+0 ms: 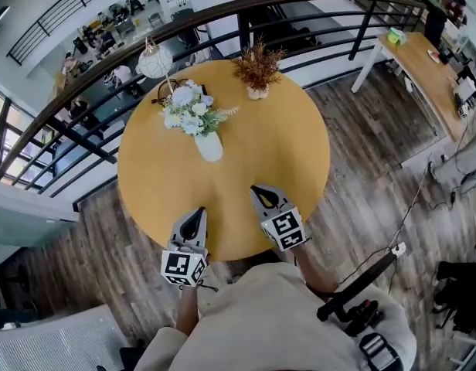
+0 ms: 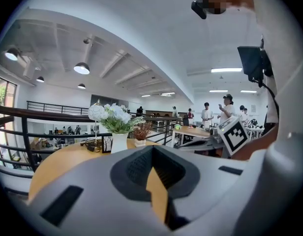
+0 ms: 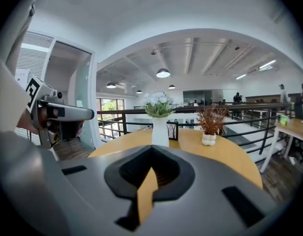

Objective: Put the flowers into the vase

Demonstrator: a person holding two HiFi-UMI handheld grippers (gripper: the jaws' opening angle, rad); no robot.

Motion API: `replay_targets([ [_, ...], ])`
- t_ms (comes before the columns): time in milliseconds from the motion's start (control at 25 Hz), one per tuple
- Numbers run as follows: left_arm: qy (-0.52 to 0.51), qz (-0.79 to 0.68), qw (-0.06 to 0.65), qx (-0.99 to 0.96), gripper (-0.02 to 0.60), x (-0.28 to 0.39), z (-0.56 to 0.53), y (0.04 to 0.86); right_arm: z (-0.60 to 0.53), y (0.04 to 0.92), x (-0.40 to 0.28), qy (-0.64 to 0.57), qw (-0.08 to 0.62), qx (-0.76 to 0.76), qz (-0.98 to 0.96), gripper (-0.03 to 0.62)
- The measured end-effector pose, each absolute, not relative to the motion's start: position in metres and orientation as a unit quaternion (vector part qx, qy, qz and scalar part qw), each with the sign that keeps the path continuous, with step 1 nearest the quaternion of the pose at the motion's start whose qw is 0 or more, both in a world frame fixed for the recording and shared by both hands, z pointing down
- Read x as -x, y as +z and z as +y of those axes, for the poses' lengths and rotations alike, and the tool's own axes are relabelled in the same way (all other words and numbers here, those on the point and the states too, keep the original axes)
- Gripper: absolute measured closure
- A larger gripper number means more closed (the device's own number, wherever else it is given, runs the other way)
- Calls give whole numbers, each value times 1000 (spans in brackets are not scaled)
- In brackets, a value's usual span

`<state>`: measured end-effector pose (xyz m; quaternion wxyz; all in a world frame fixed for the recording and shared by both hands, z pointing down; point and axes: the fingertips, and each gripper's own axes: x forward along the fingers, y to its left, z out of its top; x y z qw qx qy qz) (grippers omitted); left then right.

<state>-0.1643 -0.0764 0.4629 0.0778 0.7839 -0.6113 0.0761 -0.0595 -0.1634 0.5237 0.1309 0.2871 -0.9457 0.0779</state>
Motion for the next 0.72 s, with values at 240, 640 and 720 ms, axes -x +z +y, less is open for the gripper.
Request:
replay_targets([
  [240, 68, -594, 63, -799, 575, 151, -17, 470, -104, 521, 41, 63, 133, -317, -937, 588],
  [640, 53, -578, 70, -811, 575, 127, 82, 478, 13, 520, 9, 65, 141, -342, -927, 588],
  [720, 51, -575, 70, -814, 575, 119, 94, 477, 26, 517, -1, 61, 143, -347, -925, 588],
])
